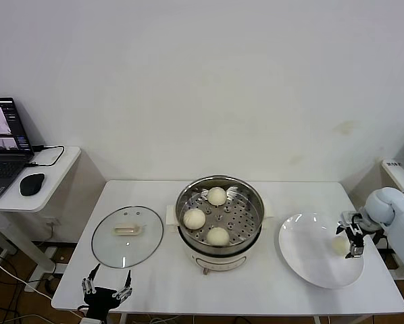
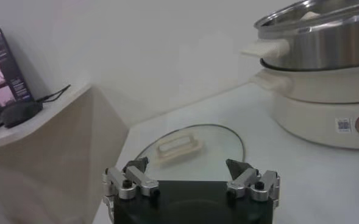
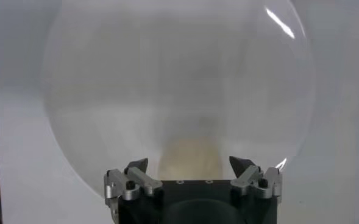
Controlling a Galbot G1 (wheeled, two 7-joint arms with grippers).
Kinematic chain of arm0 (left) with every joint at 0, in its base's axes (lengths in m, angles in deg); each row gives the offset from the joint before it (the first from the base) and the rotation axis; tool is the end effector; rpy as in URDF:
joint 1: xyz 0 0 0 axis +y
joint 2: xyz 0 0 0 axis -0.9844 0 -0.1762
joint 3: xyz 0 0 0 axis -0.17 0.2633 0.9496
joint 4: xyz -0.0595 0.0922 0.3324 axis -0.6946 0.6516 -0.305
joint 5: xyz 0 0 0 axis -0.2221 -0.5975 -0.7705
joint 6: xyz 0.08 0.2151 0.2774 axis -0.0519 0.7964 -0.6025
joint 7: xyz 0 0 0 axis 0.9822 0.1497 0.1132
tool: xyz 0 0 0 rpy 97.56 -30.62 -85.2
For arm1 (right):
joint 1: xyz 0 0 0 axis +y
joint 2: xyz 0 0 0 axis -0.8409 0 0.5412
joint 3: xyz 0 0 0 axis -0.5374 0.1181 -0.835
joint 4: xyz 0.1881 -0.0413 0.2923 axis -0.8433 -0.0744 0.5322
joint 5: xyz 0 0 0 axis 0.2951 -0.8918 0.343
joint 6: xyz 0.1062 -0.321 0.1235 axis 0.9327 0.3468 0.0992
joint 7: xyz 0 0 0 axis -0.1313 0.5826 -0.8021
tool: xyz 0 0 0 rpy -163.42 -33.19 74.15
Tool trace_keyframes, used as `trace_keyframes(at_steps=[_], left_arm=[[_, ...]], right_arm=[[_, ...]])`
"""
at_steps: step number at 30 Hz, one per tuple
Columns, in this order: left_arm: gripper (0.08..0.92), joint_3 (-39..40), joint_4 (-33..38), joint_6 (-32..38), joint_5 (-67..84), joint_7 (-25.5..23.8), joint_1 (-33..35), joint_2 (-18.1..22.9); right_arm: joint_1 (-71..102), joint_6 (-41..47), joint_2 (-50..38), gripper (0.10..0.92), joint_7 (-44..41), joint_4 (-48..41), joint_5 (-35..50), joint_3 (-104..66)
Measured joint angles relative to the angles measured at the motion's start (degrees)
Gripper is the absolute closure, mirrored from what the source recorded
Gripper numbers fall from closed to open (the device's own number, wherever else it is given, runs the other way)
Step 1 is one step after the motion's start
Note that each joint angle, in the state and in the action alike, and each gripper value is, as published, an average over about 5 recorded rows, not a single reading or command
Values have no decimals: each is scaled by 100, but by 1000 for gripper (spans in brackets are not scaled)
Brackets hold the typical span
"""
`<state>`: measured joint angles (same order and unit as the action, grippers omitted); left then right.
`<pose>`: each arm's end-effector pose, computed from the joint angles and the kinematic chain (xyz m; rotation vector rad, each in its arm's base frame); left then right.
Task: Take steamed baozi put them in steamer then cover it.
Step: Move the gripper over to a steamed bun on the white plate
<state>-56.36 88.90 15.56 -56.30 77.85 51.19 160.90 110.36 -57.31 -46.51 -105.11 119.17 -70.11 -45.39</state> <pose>0.1237 0.0587 -0.3244 -0.0087 -2.7571 -0.5158 0.4794 -0.2900 -0.2330 1.1119 -1.2716 1.3241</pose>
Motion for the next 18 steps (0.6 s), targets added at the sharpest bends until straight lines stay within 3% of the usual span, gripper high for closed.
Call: trace_keyframes(at_steps=[18], left_arm=[[177, 13, -64, 9, -26, 9, -14, 21]], right_arm=[[-15, -50, 178, 202, 218, -286, -165, -84]])
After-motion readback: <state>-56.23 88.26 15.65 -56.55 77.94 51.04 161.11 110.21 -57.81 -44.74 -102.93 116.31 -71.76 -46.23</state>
